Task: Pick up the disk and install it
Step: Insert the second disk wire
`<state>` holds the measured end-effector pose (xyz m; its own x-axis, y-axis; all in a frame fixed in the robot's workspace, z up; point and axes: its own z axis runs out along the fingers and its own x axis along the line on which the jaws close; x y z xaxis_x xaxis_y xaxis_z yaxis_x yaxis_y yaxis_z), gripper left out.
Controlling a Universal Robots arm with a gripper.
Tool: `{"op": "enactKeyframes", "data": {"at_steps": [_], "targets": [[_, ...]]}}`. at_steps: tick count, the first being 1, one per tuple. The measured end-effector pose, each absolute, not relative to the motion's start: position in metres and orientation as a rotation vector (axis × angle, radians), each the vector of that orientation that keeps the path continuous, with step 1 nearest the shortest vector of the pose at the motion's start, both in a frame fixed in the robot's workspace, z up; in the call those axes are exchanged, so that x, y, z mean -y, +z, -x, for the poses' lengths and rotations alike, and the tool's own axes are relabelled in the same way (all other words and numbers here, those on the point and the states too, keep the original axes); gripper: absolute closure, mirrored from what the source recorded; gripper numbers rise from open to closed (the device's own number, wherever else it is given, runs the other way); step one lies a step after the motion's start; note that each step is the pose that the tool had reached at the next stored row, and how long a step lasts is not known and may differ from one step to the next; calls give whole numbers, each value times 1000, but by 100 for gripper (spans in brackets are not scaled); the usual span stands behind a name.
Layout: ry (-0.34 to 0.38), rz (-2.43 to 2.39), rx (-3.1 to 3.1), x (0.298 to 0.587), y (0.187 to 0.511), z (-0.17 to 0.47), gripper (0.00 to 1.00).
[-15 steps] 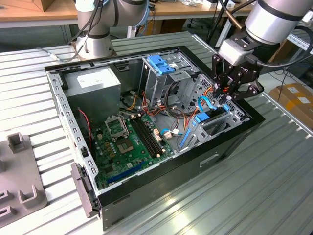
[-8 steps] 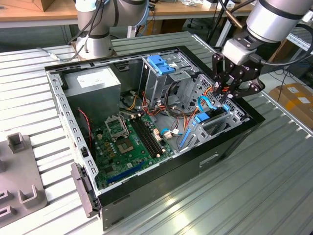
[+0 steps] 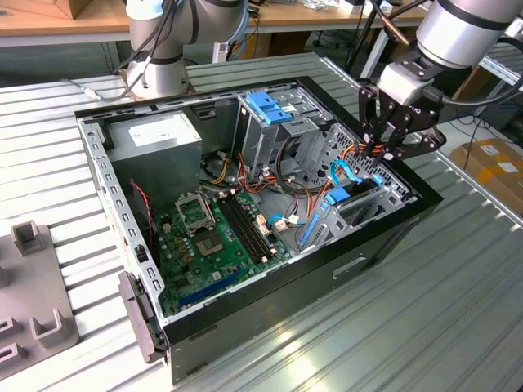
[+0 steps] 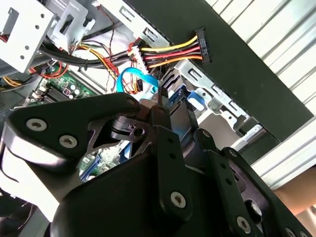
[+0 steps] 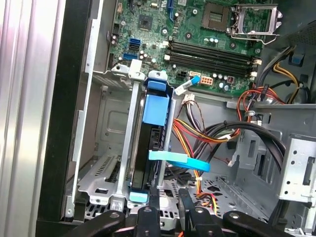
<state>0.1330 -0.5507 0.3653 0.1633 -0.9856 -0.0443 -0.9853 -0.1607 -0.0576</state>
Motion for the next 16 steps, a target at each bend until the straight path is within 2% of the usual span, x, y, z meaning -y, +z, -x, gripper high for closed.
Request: {"op": "enactKeyframes", "data": {"at_steps": [16], "targets": [[19, 2531, -1715, 551, 373, -140, 71]]}}
